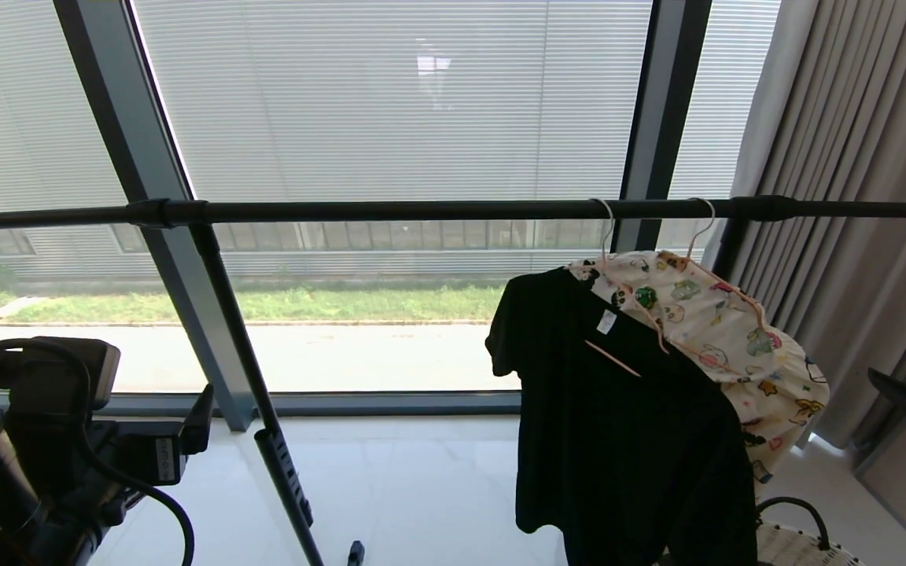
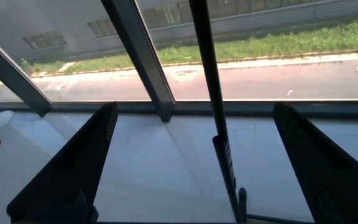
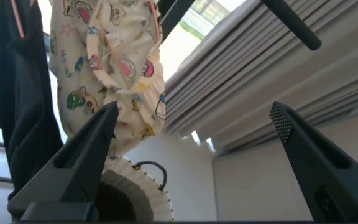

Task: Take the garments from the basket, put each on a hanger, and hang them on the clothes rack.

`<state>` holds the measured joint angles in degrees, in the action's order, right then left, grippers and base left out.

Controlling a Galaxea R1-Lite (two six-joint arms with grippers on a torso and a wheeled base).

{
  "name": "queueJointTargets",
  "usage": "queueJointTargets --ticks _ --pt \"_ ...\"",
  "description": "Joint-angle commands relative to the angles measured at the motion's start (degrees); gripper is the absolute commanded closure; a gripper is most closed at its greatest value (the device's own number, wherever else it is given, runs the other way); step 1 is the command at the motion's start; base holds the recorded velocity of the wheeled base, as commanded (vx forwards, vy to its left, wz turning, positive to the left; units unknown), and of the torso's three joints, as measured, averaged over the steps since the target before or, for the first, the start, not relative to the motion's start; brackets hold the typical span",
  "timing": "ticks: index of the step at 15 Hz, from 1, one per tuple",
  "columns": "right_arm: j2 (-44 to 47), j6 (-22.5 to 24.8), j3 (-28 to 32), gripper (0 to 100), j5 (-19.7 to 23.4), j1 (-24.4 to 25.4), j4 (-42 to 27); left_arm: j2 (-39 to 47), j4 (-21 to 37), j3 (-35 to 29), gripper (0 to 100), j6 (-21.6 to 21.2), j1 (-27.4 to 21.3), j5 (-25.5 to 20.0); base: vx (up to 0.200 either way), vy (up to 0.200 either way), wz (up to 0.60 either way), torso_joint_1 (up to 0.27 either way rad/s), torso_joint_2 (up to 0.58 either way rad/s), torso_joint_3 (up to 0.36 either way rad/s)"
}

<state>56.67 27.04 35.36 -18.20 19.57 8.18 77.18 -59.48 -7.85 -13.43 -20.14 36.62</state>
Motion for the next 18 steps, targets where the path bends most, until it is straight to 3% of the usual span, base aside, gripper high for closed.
queueJointTargets --ticks 1,11,16,18 --pt "0.3 0.0 -0.1 0 -0.1 -0.8 0.0 0.0 0.0 0.1 0 0.0 0.0 0.0 -0.200 0.000 0.00 -0.002 0.00 0.002" --pt "-0.2 -0.1 -0.2 0 1.5 -6.6 0.0 -1.5 0.0 1.1 0 -0.5 3.0 -0.1 -0.200 0.000 0.00 0.001 0.00 0.002" --pt "-0.3 -0.1 -1.2 0 1.3 -7.2 0.1 -4.9 0.0 5.9 0 -0.2 4.9 -0.1 -0.200 0.000 0.00 0.004 0.00 0.003" --pt "-1.9 -0.1 -3.2 0 1.3 -11.4 0.2 -6.7 0.0 6.8 0 -0.1 8.3 -0.1 0.000 0.000 0.00 0.000 0.00 0.000"
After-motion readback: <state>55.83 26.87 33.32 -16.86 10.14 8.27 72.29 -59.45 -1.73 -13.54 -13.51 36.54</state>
